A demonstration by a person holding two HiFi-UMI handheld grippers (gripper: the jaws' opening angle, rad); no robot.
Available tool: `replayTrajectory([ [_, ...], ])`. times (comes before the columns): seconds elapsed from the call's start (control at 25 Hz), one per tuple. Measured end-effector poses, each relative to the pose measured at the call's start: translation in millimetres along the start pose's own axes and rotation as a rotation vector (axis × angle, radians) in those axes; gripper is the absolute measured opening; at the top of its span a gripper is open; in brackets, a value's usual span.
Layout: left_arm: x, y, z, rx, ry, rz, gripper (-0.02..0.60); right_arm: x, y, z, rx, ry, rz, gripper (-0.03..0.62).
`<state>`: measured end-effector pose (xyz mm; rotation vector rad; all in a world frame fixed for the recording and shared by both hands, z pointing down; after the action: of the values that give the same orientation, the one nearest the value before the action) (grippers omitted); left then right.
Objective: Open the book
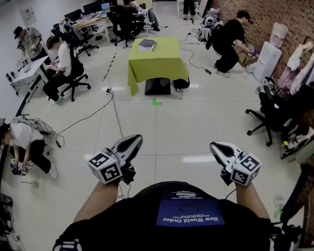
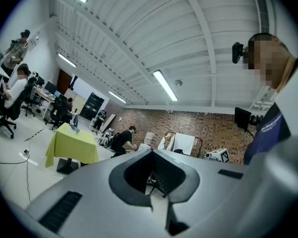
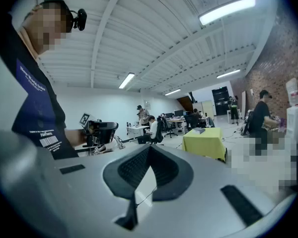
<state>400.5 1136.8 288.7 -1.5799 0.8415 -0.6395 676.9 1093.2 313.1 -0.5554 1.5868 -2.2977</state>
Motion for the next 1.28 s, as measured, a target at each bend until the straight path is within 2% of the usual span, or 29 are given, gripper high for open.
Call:
replayTrajectory([
  [0.2,32.4,-5.4,-0.7,0.007,-0.044,-0.028,0.008,13.7,6.2,22.5,-0.01,0.003,-0.005,-0.014],
  [0.36,31.6,-2.7,-25.3,0.016,-0.044,-0.026,0.008,45.6,8.2,24.2,-0.021,0.022,-0.008,-0.014],
  [0.52,20.3,6.4,-78.3,0.005,-0.038,0.007,0.008,99.3,18.2,16.3,-0.051,0.028,-0.033,-0.014],
  [0.64,13.0,23.9,-134.7,0.021,-0.052,0.02,0.008,154.1,43.7,7.4,-0.088,0.019,-0.011,-0.014],
  [0.76,-2.6,41.6,-190.3,0.045,-0.075,0.016,0.008,212.8,62.7,-6.7,-0.107,0.021,-0.002,-0.014],
  [0.92,-28.8,46.6,-252.3,0.095,-0.08,-0.012,0.008,285.2,68.9,-17.0,-0.105,0.018,-0.008,-0.014],
  [1.12,-41.5,50.0,-312.2,0.097,-0.066,-0.018,0.008,361.4,67.6,-26.2,-0.121,0.064,-0.066,-0.014],
  [1.28,-28.7,52.8,-349.1,0.098,-0.049,-0.021,0.008,401.1,77.3,-6.6,-0.123,0.092,-0.091,-0.014],
])
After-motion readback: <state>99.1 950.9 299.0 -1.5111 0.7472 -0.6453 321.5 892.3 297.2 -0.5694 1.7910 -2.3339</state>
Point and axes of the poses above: the fingertips, and each gripper's own axes: x forward along the fingers, z to its right, y out of its top, the point moved 2 cm from there along -x, backward along the fingers, and after that the axes turned 11 degrees about x, right-handed, at the moved point
